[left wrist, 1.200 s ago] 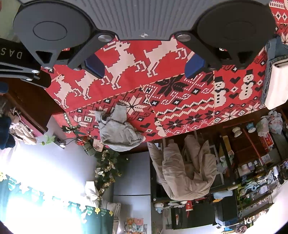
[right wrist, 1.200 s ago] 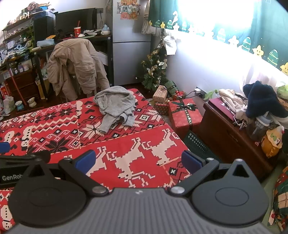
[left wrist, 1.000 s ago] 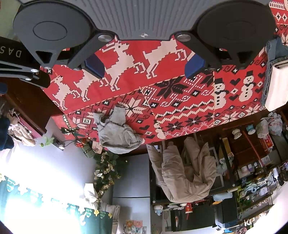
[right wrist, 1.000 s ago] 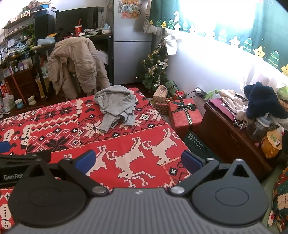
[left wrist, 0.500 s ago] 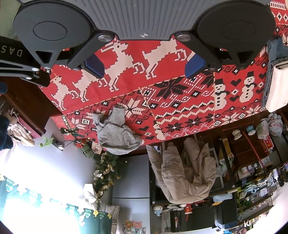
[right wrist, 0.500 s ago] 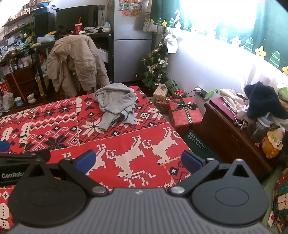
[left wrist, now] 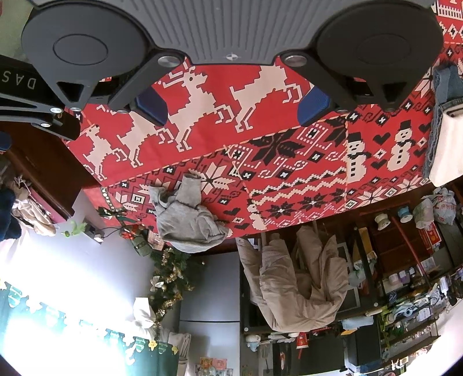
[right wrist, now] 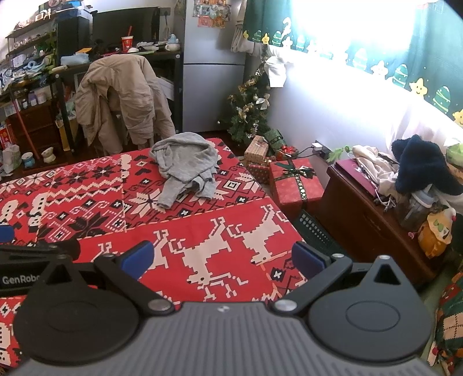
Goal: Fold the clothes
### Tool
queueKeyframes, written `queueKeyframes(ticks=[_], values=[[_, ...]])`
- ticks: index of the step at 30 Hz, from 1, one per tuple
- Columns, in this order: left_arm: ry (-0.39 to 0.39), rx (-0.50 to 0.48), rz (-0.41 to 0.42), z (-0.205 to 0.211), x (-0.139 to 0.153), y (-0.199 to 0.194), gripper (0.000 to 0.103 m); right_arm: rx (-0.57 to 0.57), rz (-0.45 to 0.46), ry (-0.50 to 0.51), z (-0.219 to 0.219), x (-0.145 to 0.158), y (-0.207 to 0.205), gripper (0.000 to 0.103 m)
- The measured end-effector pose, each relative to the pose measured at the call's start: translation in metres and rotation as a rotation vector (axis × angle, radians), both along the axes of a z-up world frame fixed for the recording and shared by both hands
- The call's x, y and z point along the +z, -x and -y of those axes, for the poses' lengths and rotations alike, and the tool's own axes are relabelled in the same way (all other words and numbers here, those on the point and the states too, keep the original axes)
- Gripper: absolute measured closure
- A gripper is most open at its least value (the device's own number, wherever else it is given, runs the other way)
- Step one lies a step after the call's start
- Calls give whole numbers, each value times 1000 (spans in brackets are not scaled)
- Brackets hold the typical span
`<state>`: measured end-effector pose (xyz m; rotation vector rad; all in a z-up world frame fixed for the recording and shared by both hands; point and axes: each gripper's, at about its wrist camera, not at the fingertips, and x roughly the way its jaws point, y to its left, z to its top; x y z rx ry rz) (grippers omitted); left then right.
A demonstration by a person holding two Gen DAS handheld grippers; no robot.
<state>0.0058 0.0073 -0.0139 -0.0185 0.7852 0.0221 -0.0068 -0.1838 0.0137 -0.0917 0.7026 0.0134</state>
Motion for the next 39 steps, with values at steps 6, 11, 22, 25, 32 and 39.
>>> queueKeyframes(ticks=[6, 11, 22, 25, 32, 39], values=[[-8, -1, 9, 1, -2, 0, 6, -2, 6, 12, 1, -1, -1, 1], [-1, -1, 8, 1, -5, -2, 6, 2, 4, 5, 2, -2, -3, 1], [24, -16, 25, -2, -14, -5, 4, 37, 15, -10, 5, -10, -8, 1], [58, -3, 33, -5, -17, -10, 4, 58, 25, -29, 6, -14, -10, 1], [126, 16, 115, -13, -29, -29, 3, 73, 35, -24, 6, -30, -31, 1], [73, -52, 116, -5, -50, -69, 1, 102, 22, -39, 11, -51, -71, 1]])
